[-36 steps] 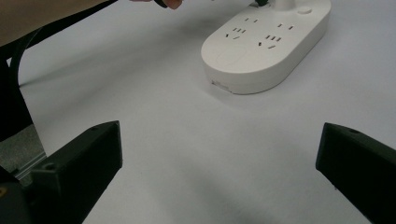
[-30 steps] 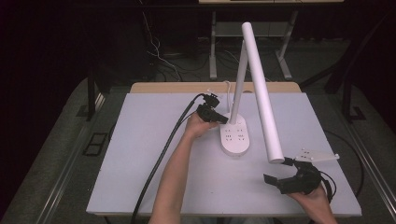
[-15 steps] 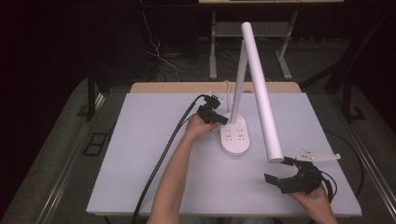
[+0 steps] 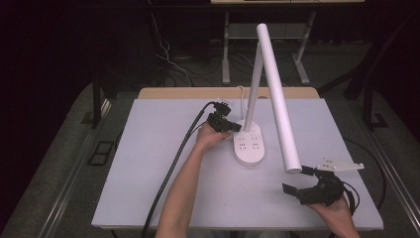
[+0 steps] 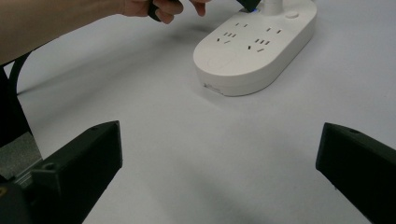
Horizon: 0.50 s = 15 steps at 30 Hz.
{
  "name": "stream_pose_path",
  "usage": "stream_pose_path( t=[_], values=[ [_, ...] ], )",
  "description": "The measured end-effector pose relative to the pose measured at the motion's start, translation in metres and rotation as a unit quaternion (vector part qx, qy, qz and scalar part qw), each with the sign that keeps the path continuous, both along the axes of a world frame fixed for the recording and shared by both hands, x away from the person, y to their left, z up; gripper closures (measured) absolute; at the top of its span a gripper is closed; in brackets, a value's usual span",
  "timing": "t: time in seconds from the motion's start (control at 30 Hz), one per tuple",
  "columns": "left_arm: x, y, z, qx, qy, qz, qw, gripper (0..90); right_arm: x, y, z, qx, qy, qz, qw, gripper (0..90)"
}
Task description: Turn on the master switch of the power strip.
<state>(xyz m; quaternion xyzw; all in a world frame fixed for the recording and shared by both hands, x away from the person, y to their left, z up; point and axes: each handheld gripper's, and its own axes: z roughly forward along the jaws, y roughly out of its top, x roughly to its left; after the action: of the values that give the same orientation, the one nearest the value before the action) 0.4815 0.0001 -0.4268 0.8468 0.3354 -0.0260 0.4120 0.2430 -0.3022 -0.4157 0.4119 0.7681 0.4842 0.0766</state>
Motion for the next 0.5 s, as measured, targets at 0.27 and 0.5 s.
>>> stream_pose_path(
  t=[0.27,0.5],
  values=[
    [0.0005,0.0031,0.0005,-0.014,0.0,0.009,0.9999,89.7,-0.0002,0.0003,-0.0001,-0.001,-0.001,0.0,1.0,0.0],
    [-0.0043,0.0062,0.0033,-0.026,-0.008,0.01,0.9996,85.8,0.0005,0.0,-0.0005,-0.001,-0.001,0.0,1.0,0.0]
  ],
)
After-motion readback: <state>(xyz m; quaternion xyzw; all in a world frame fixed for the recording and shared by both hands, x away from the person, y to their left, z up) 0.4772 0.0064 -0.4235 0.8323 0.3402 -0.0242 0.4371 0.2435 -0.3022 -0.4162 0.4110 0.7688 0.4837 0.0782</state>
